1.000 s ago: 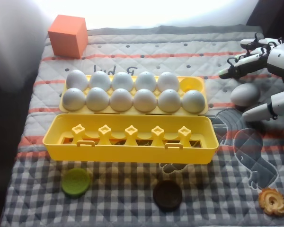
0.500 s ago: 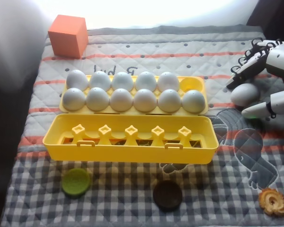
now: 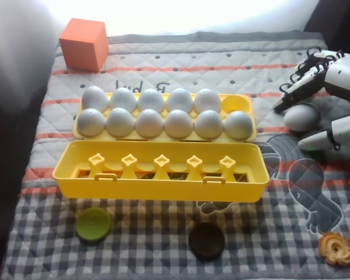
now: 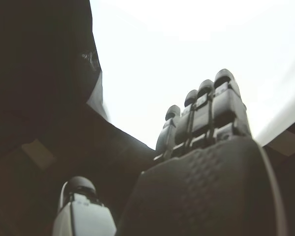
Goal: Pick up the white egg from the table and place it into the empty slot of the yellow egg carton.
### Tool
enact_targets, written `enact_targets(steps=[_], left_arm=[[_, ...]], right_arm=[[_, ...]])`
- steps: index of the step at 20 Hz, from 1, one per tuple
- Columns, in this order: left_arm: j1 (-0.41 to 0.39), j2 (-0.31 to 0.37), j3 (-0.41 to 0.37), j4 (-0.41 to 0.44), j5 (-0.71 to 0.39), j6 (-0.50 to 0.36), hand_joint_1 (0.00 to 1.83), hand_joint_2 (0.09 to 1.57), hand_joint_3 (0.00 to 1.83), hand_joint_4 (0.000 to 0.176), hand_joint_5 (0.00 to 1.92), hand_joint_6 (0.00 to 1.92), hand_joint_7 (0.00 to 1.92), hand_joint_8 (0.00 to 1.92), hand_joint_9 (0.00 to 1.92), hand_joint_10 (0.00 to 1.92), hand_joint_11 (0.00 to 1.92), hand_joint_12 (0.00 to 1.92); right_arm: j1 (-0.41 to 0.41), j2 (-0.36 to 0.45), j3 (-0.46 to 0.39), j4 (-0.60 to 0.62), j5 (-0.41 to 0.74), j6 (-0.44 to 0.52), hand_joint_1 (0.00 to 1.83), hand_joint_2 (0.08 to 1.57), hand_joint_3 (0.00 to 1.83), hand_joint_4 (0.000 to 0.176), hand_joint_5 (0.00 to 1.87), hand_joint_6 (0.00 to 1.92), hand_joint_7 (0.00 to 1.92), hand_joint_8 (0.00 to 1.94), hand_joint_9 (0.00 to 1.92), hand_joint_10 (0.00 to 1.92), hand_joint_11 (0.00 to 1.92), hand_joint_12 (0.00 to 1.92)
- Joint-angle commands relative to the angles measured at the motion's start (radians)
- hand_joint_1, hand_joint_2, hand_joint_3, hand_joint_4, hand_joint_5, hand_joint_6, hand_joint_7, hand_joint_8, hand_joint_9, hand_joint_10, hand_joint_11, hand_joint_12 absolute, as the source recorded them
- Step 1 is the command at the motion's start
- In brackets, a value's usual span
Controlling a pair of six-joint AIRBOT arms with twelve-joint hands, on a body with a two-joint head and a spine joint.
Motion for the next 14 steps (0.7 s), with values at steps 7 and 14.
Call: enact_targets(steps=[7,14], left_arm=[[-0.002,0.003,0.001,0.006,-0.131,-0.005,0.0,0.67,0.0,0.102,0.0,0.0,0.0,0.0,0.0,0.0,0.0,0.0],[-0.002,0.003,0.0,0.006,-0.132,-0.005,0.0,0.67,0.0,0.093,0.0,0.0,0.0,0.0,0.0,0.0,0.0,0.0]], right_arm=[[0.021,0.008,-0.007,0.03,0.11,0.008,0.9,0.89,0.01,0.054,0.78,0.01,0.76,0.02,0.6,0.02,0.17,0.56],[0.023,0.01,-0.007,0.029,0.111,0.008,0.9,0.97,0.0,0.041,0.89,0.0,0.82,0.0,0.66,0.0,0.09,0.83]])
